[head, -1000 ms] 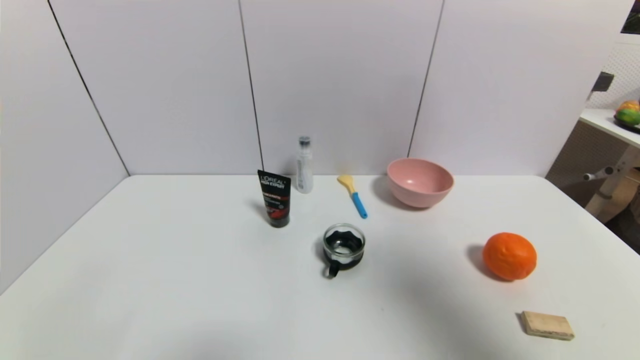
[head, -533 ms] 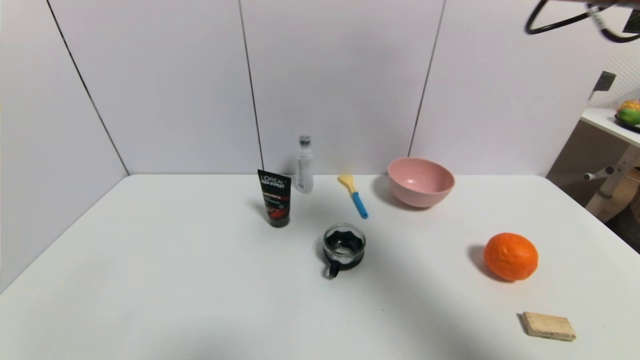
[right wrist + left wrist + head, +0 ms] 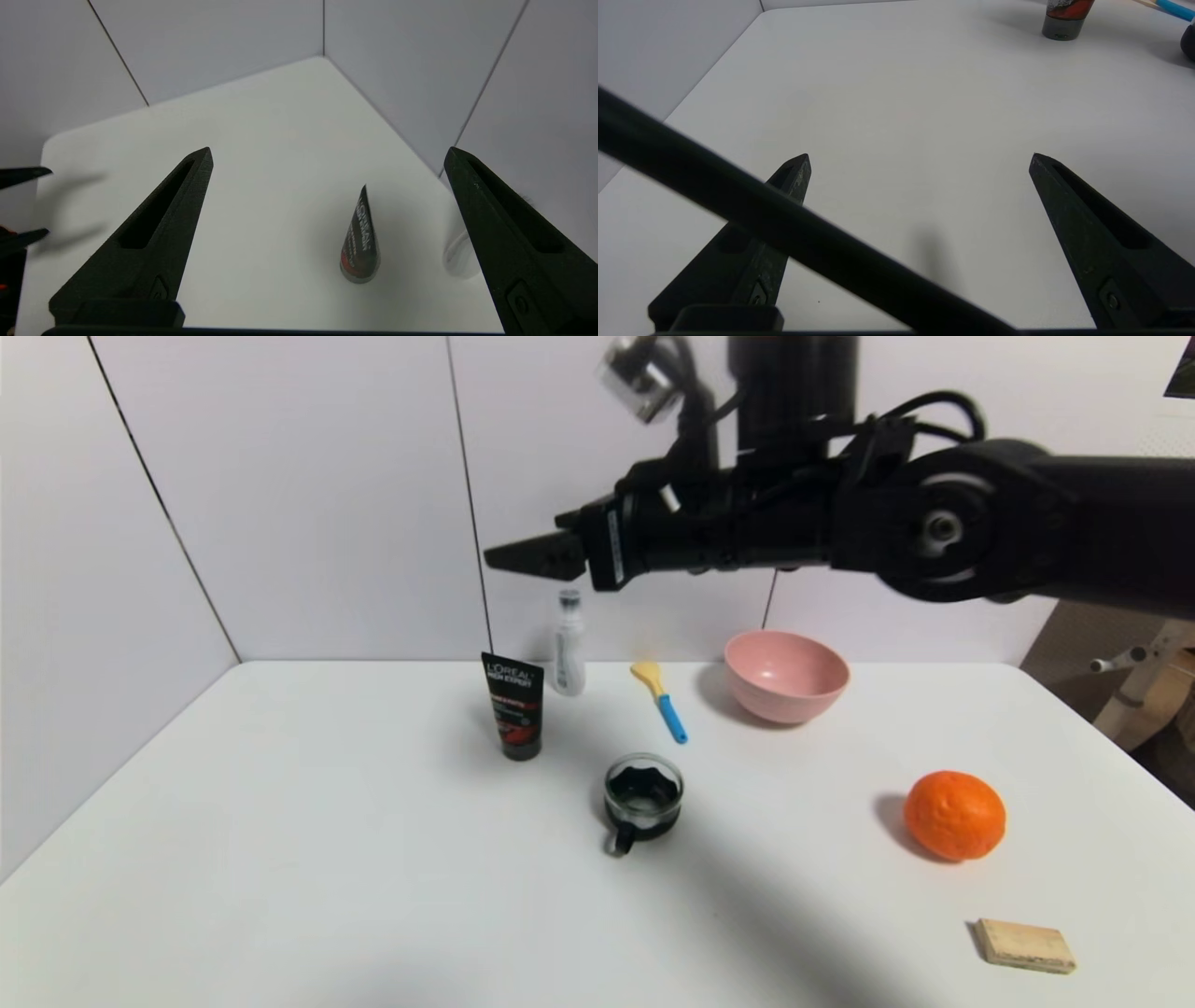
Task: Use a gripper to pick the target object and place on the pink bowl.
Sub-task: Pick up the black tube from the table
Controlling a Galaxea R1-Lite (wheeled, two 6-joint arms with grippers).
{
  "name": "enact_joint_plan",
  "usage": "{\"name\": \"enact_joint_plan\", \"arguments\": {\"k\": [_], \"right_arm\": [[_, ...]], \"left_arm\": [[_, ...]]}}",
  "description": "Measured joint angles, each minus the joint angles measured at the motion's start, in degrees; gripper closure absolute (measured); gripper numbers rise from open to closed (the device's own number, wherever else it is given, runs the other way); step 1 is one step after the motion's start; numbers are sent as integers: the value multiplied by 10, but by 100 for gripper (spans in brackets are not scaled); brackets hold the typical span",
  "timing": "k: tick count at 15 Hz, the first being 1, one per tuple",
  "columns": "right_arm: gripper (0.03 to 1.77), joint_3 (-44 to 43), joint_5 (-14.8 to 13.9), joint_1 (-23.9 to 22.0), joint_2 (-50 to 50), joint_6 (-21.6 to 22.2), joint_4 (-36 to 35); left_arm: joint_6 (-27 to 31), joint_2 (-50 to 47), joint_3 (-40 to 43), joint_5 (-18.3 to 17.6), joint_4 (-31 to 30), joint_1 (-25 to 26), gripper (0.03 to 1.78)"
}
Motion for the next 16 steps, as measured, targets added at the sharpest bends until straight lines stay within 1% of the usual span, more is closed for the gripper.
{"name": "enact_joint_plan", "arguments": {"k": [4, 7, 8, 10, 16], "right_arm": [[9, -5, -1, 6, 93, -18, -10], [9, -6, -6, 6, 149, -26, -69], [9, -6, -15, 6, 162, -26, -84], [9, -7, -33, 6, 182, -27, -86], [9, -8, -37, 7, 223, -37, -112]], "left_arm": [[0, 0, 0, 0, 0, 0, 12], [0, 0, 0, 0, 0, 0, 12], [0, 0, 0, 0, 0, 0, 12], [0, 0, 0, 0, 0, 0, 12], [0, 0, 0, 0, 0, 0, 12]]}}
